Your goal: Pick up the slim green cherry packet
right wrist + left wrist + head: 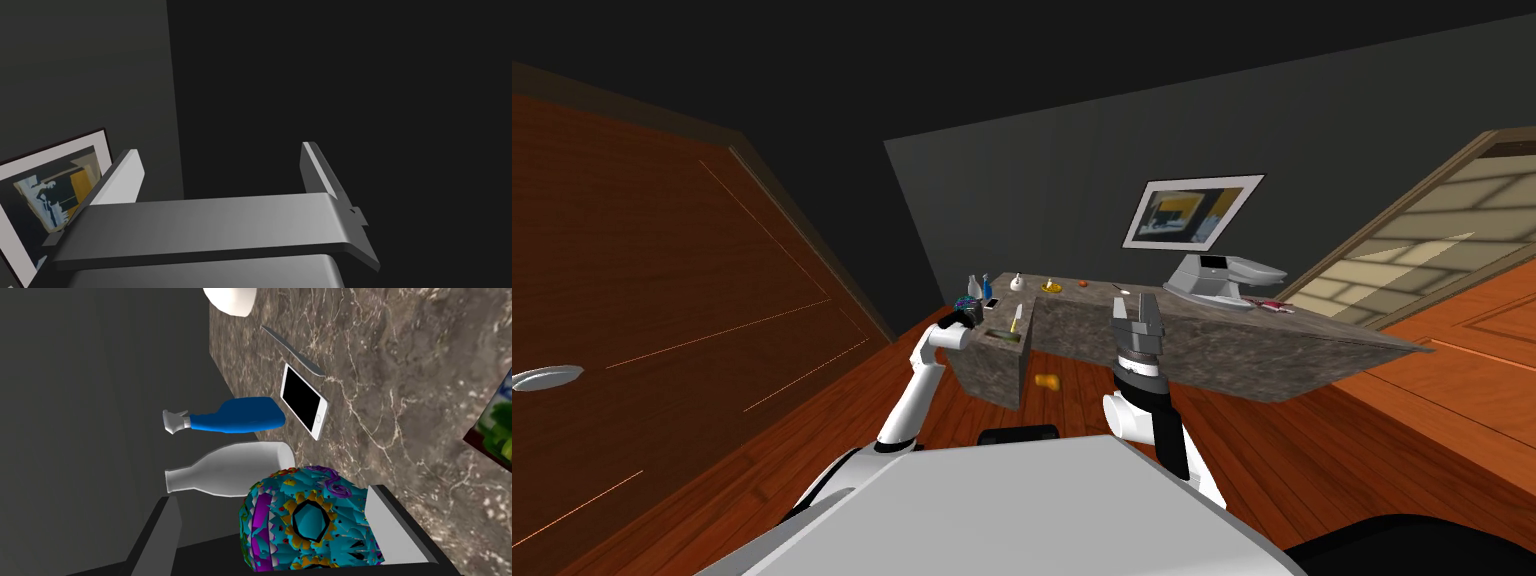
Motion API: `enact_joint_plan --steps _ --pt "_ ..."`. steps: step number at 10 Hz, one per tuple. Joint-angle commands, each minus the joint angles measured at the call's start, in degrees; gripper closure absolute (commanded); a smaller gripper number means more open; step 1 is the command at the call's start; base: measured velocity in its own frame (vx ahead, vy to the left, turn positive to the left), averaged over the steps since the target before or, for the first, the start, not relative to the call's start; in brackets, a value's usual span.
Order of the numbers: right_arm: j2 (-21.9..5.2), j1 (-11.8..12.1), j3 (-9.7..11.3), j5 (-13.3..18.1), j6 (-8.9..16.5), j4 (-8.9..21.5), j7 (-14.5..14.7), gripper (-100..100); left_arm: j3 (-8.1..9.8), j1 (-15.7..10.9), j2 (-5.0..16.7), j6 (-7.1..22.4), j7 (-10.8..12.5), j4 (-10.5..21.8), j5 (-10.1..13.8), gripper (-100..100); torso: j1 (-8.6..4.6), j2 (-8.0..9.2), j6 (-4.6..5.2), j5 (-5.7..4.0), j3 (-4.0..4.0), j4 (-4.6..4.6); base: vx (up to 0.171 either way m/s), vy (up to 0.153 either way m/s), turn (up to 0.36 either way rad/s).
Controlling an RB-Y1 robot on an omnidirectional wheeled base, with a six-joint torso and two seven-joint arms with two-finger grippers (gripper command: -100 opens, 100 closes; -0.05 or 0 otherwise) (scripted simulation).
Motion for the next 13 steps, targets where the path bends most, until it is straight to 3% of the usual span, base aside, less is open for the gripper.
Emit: enact_joint_plan --steps 1,2,3,5,6,8,9,11,12,13 --pt "0.0 0.0 0.0 0.0 0.0 0.0 0.0 0 -0.07 -0.9 -0.3 2.9 0.0 0.7 -0.2 -100 0.00 0.00 0.00 0.00 0.00 0.00 0.034 0.014 -0.042" --pt "0.0 0.0 0.0 0.0 0.0 0.0 0.0 0 -0.07 -0.9 -0.3 4.1 0.0 0.7 -0.2 -100 0.02 -0.02 -0.02 0.01 -0.01 -0.01 0.020 0.007 0.010" --pt "0.0 0.0 0.0 0.0 0.0 0.0 0.0 0 -0.01 -2.8 -0.4 5.9 0.0 2.7 0.0 -100 0.01 0.02 -0.03 0.01 0.01 0.00 0.030 0.004 -0.062" --pt "0.0 0.0 0.0 0.0 0.0 0.0 0.0 0 -0.01 -2.8 -0.4 8.7 0.0 2.7 0.0 -100 0.00 -0.01 -0.02 0.00 -0.01 -0.01 0.024 0.007 -0.026" --pt "0.0 0.0 0.0 0.0 0.0 0.0 0.0 0 0.08 -4.7 -0.6 10.7 0.0 4.5 0.2 -100 0.00 0.04 -0.03 0.00 0.02 0.00 0.026 0.010 -0.080" --pt "0.0 0.0 0.0 0.0 0.0 0.0 0.0 0 0.08 -4.7 -0.6 13.2 0.0 4.5 0.2 -100 0.01 0.00 -0.03 0.01 0.00 -0.01 0.022 0.007 -0.019" --pt "0.0 0.0 0.0 0.0 0.0 0.0 0.0 0 0.19 -6.5 -0.7 15.2 -0.1 6.3 0.3 -100 0.00 0.05 -0.04 0.00 0.02 0.00 0.022 0.007 -0.081" --pt "0.0 0.0 0.0 0.0 0.0 0.0 0.0 0 0.19 -6.5 -0.7 17.5 -0.1 6.3 0.3 -100 0.00 0.02 -0.03 0.00 0.01 0.00 0.020 0.006 -0.024" --pt "0.0 0.0 0.0 0.0 0.0 0.0 0.0 0 0.34 -8.2 -0.9 19.6 -0.2 8.1 0.5 -100 0.00 0.05 -0.04 0.00 0.03 0.00 0.020 0.004 -0.095" --pt "0.0 0.0 0.0 0.0 0.0 0.0 0.0 0 0.34 -8.2 -0.9 21.1 -0.2 8.1 0.5 -100 -0.02 0.03 -0.01 0.00 0.02 0.00 0.023 0.011 -0.055"
